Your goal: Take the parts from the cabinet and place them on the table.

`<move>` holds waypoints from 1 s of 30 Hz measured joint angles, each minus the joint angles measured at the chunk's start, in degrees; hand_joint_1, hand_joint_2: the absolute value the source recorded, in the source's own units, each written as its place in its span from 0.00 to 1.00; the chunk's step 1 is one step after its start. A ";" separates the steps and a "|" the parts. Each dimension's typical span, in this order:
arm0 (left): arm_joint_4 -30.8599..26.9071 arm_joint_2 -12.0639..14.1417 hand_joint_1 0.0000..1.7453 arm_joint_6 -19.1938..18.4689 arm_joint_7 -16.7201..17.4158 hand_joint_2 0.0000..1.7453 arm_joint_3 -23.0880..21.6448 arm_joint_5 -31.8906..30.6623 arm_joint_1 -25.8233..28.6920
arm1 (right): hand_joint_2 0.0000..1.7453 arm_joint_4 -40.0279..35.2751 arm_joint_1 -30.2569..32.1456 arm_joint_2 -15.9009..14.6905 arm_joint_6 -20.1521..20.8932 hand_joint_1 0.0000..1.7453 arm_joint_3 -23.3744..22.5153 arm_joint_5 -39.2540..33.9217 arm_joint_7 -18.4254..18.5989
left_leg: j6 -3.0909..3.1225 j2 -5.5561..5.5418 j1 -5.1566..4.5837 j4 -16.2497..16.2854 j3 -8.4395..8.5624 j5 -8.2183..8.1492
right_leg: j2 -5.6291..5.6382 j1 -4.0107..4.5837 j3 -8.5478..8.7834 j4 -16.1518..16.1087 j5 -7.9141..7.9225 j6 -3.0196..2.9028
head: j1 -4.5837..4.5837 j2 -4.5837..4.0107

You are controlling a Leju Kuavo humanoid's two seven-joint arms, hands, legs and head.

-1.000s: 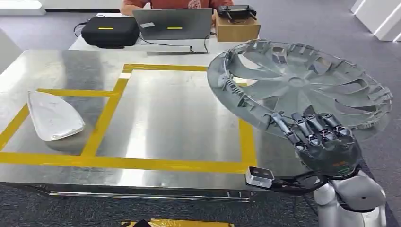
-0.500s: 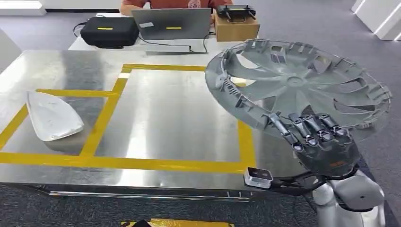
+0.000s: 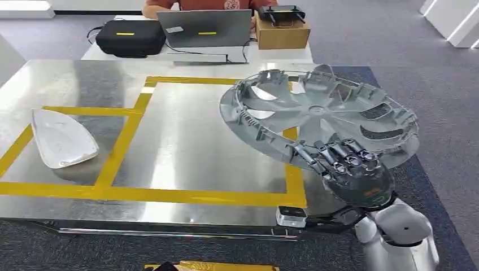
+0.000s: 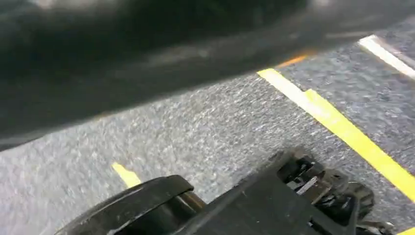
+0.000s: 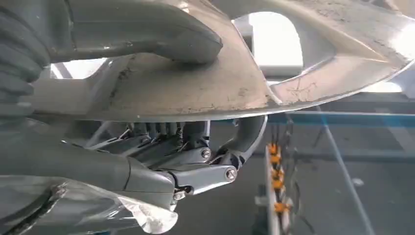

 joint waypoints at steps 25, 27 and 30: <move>0.00 1.03 0.00 0.48 4.44 0.00 -5.39 0.24 -0.27 | 1.00 9.00 -3.65 -5.44 0.00 1.00 21.22 0.00 9.39 | 0.00 -0.05 0.00 0.00 -0.05 0.02 | -0.05 0.00 -0.04 0.01 -0.01 0.00 | 0.00 0.00; 0.00 1.07 0.00 0.57 5.05 0.00 -5.39 0.19 -0.27 | 1.00 9.15 -3.86 -5.81 0.00 1.00 22.14 0.00 9.67 | 0.00 -0.05 0.00 0.00 -0.05 0.02 | -0.05 0.00 -0.04 0.01 -0.01 0.00 | 0.02 0.00; 0.00 1.14 0.00 0.57 5.74 0.00 -5.39 0.06 -0.27 | 1.00 9.33 -4.21 -6.55 0.00 1.00 22.92 0.00 10.29 | 0.00 -0.05 0.00 0.00 -0.05 0.02 | -0.05 0.00 -0.04 0.01 -0.01 0.00 | 0.04 0.00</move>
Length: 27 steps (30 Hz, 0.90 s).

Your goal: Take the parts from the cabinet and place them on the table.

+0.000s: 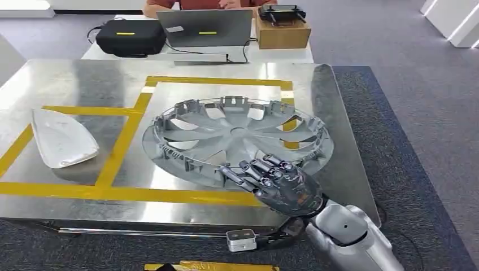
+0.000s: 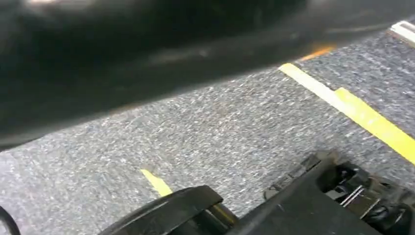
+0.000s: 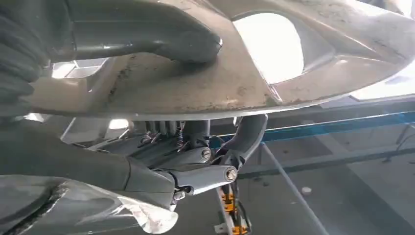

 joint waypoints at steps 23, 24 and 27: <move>0.02 2.25 0.00 -5.03 7.00 0.00 0.00 -0.70 0.84 | 1.00 1.51 -1.61 -1.20 -0.02 1.00 2.03 -0.02 3.10 | 0.00 0.00 0.00 0.00 -0.02 0.00 | 0.00 0.00 -0.02 0.00 -0.01 0.00 | -0.02 0.00; 0.02 2.27 0.00 -5.07 7.04 0.00 0.00 -0.70 0.85 | 1.00 1.53 -1.61 -1.22 0.00 1.00 2.05 -0.02 3.12 | 0.00 0.00 0.00 0.00 -0.02 0.00 | 0.00 0.00 -0.02 0.00 -0.01 0.00 | -0.02 0.00; 0.02 2.27 0.00 -5.07 7.04 0.00 0.00 -0.70 0.86 | 1.00 1.53 -1.62 -1.23 0.00 1.00 2.06 -0.02 3.13 | 0.00 0.00 0.00 0.00 -0.02 0.00 | 0.00 0.00 -0.02 0.00 -0.01 0.00 | -0.02 0.00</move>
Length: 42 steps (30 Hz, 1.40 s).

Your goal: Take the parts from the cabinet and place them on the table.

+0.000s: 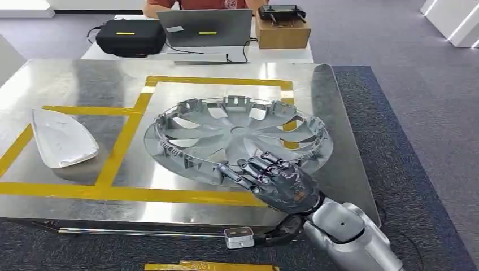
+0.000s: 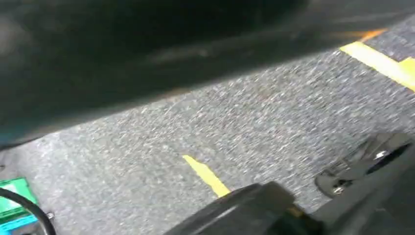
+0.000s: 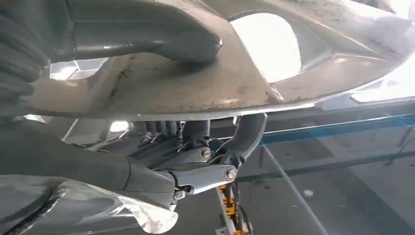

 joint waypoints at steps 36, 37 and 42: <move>0.00 0.98 0.00 -2.05 6.25 0.00 0.00 -1.57 0.67 | 0.00 3.63 -6.93 -4.70 -0.04 0.00 8.11 -0.02 10.92 | 0.00 0.00 0.00 0.00 0.02 0.00 | 0.01 0.00 0.01 0.00 0.00 0.00 | 0.00 0.00; 0.00 0.98 0.00 -2.08 6.25 0.00 0.00 -1.64 0.66 | 0.00 3.72 -6.97 -4.72 -0.04 0.00 8.39 -0.02 11.75 | 0.00 0.01 0.00 0.00 0.02 0.00 | 0.01 0.00 0.01 0.00 0.00 0.00 | 0.00 0.00; 0.00 0.98 0.00 -1.94 5.33 0.00 0.00 -1.75 0.65 | 0.00 4.17 -7.80 -5.44 -0.04 0.00 10.40 -0.02 16.63 | 0.00 0.01 0.00 0.00 0.02 0.00 | 0.01 0.00 0.00 0.00 0.00 0.00 | 0.00 0.00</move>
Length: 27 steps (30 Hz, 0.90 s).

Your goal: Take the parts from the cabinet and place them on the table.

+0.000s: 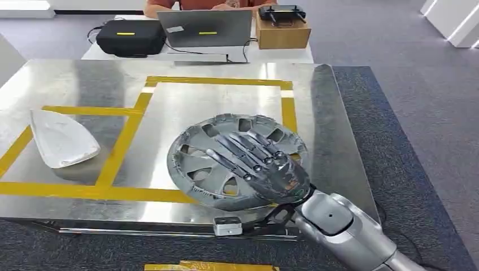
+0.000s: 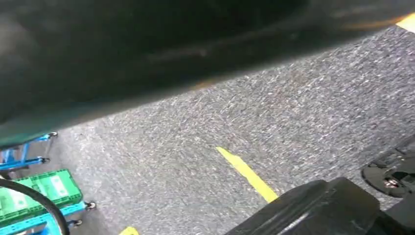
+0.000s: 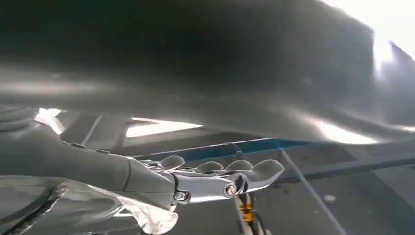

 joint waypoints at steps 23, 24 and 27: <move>0.00 -2.67 0.00 -0.79 -5.31 0.00 -1.71 -2.08 -3.56 | 0.00 2.19 -2.48 -1.29 0.00 0.00 3.50 0.00 4.13 | 0.04 0.00 -0.04 0.08 -0.02 -0.04 | 0.00 -0.04 0.01 -0.03 0.01 0.02 | 0.00 0.00; 0.00 -2.67 0.00 -0.77 -4.96 0.00 -1.70 -2.10 -3.56 | 0.00 2.32 -2.74 -1.40 0.00 0.00 3.72 0.00 4.48 | 0.04 0.00 -0.06 0.09 -0.02 -0.04 | 0.00 -0.05 0.01 -0.03 0.01 0.02 | 0.00 0.00; 0.00 -2.62 0.00 -0.72 -4.50 0.00 -1.70 -2.10 -3.51 | 0.00 2.67 -3.18 -1.62 0.00 0.00 4.22 0.00 5.02 | 0.11 -0.01 -0.15 0.14 -0.03 -0.09 | -0.01 -0.11 0.02 -0.04 0.02 0.05 | 0.00 0.00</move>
